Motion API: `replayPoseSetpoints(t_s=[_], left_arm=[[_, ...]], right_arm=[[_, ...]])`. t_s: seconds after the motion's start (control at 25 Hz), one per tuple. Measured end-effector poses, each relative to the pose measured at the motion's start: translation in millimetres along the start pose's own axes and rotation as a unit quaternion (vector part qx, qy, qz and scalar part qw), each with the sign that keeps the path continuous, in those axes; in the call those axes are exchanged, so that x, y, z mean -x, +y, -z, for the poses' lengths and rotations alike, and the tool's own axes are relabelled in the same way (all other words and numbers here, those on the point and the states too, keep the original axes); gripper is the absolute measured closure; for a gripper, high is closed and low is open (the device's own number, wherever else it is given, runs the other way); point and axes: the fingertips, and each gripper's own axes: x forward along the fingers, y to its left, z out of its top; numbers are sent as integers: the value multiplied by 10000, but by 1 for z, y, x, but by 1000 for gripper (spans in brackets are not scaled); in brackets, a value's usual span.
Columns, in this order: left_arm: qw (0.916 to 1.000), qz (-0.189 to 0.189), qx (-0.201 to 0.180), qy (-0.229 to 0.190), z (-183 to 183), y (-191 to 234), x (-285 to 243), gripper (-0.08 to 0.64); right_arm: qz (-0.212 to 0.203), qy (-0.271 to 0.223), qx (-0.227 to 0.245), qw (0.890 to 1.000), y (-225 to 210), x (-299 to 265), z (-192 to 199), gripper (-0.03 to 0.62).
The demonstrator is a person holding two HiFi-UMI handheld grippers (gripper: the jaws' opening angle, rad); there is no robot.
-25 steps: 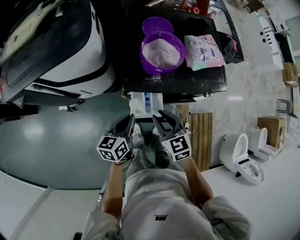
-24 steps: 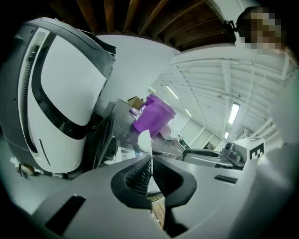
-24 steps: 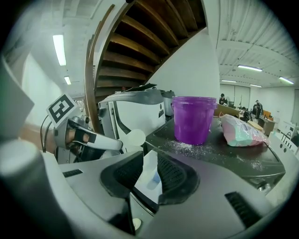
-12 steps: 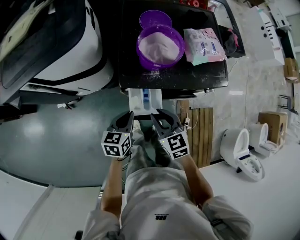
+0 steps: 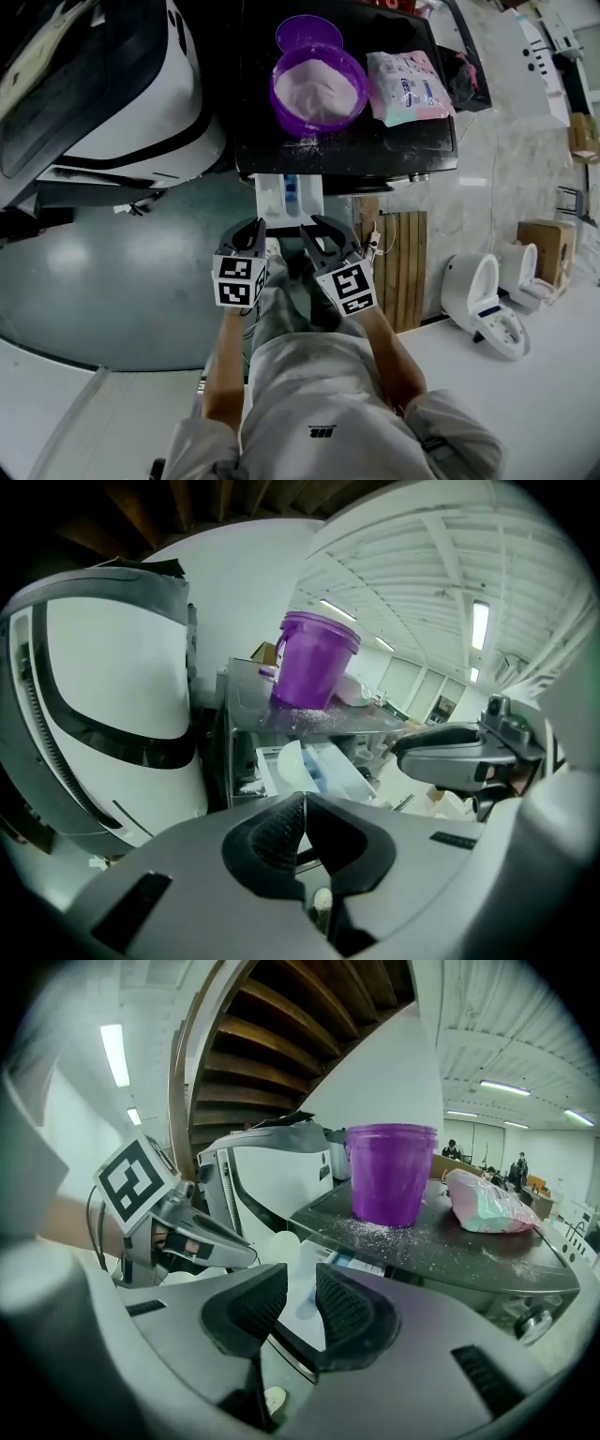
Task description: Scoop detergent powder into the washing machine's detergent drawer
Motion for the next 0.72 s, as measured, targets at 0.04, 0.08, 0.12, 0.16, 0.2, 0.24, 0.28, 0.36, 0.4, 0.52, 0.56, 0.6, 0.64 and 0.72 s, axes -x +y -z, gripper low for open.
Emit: replayPoseSetpoints(t_s=[0.04,0.08,0.12,0.16,0.2,0.24,0.28,0.36,0.4,0.52,0.56,0.6,0.64,0.72], left_arm=[[9999,-45,-89,52,1,0,-1,545],[9997,-95,-176,106,2,0,-2,545],[9994,-145,-261,162,3,0,-3,545],[9990,-193,-343,218,4,0,-4,545],[9984,-242,-424,275,5,0,-5,545],[9977,-293,-505,335,7,0,-6,545],[9969,-346,-588,397,10,1,-7,545],[9946,-459,-796,492,13,1,-9,545],[9929,-521,-931,523,13,1,-10,545],[9849,-747,-1432,622,13,1,-11,545],[9813,-827,-1609,653,13,1,-12,545],[9775,-903,-1782,680,13,1,-12,545],[9736,-973,-1944,702,13,1,-13,545],[9657,-1105,-2231,736,13,1,-14,545]], right_arm=[[-6,-3,2,10000,0,0,0,497],[-14,-6,3,10000,0,0,0,497],[-21,-9,3,10000,0,0,0,497],[-27,-11,2,10000,0,0,-1,497],[-30,-13,1,10000,1,0,-1,497],[-33,-14,-1,10000,1,0,-1,496],[-35,-12,-3,10000,1,0,0,497],[-36,0,-5,10000,1,0,1,497],[-37,6,-10,10000,1,0,2,497],[-40,21,-24,10000,0,0,4,497],[-39,26,-19,10000,0,0,5,497],[-36,32,-7,10000,0,-1,6,497],[-31,41,12,10000,0,-1,6,497],[-25,55,38,10000,0,-2,7,497]])
